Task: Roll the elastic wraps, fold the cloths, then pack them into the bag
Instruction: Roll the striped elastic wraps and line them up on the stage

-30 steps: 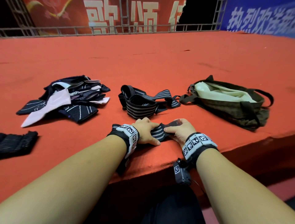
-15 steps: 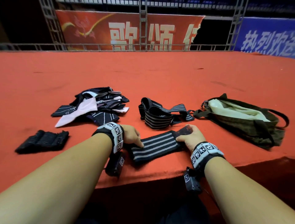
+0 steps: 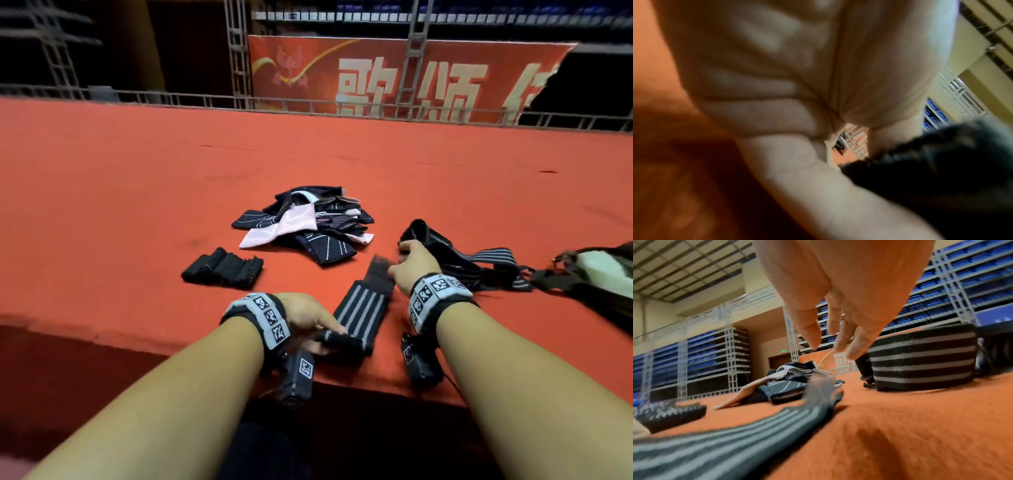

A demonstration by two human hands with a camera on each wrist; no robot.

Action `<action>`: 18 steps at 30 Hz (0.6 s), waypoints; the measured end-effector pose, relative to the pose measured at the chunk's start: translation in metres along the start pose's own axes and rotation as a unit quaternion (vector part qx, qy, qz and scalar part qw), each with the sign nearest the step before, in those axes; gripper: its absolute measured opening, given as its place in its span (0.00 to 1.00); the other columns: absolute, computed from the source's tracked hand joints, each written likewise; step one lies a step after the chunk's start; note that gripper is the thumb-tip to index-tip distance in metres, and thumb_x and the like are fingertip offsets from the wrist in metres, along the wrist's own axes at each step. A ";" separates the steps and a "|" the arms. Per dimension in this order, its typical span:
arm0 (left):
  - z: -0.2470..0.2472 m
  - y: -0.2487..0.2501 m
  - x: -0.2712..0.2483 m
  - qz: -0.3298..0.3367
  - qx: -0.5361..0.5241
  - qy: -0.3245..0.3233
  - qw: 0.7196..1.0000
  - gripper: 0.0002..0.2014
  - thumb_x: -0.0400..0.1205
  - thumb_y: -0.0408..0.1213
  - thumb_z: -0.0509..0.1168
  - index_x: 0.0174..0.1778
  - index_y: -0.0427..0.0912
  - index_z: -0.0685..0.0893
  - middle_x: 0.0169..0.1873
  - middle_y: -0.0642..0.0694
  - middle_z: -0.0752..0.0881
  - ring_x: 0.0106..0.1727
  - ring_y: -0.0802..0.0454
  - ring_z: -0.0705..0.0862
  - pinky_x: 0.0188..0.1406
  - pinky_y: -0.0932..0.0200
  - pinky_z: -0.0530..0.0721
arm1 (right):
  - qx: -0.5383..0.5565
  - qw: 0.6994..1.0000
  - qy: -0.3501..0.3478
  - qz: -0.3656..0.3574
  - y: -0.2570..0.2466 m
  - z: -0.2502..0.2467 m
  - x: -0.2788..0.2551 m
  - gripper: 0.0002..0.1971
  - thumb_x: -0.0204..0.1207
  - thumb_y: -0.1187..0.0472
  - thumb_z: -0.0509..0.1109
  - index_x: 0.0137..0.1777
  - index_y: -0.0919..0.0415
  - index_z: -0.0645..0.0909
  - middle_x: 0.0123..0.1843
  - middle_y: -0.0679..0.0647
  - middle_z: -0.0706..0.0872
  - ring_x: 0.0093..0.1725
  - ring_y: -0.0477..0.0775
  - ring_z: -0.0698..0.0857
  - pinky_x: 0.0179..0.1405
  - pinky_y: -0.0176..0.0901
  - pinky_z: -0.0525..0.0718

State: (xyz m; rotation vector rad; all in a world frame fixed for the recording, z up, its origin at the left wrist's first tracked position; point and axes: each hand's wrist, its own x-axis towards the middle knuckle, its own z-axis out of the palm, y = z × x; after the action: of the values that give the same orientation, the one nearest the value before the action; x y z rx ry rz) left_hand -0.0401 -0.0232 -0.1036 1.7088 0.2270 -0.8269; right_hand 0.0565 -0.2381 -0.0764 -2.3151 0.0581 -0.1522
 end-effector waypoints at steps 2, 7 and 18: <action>0.002 -0.011 0.006 -0.024 -0.066 0.012 0.997 0.10 0.84 0.27 0.67 0.36 0.32 0.84 0.25 0.43 0.86 0.23 0.54 0.87 0.25 0.64 0.88 | -0.063 0.996 -0.047 -0.032 -0.002 0.008 -0.008 0.20 0.74 0.67 0.71 0.66 0.54 0.82 0.60 0.54 0.87 0.56 0.56 0.86 0.55 0.44 0.84; 0.001 -0.005 0.009 -0.039 -0.082 0.009 0.996 0.10 0.85 0.29 0.66 0.38 0.31 0.83 0.24 0.41 0.87 0.21 0.55 0.87 0.25 0.65 0.87 | -0.130 0.937 -0.314 -0.084 0.007 0.008 -0.032 0.21 0.68 0.77 0.68 0.46 0.48 0.88 0.43 0.45 0.90 0.45 0.51 0.86 0.41 0.42 0.86; -0.004 0.011 0.015 -0.043 -0.049 0.040 0.997 0.22 0.89 0.52 0.57 0.46 0.35 0.84 0.30 0.40 0.89 0.24 0.50 0.87 0.19 0.62 0.85 | -0.112 0.892 -0.430 -0.079 0.022 0.005 -0.060 0.12 0.65 0.41 0.83 0.47 0.39 0.88 0.43 0.33 0.88 0.50 0.38 0.83 0.69 0.46 0.76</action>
State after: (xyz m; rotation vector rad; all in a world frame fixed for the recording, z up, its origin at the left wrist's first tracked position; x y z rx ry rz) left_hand -0.0213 -0.0271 -0.1038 1.6516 0.3916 -0.7978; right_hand -0.0020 -0.2440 -0.1012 -2.4083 -0.5883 0.8427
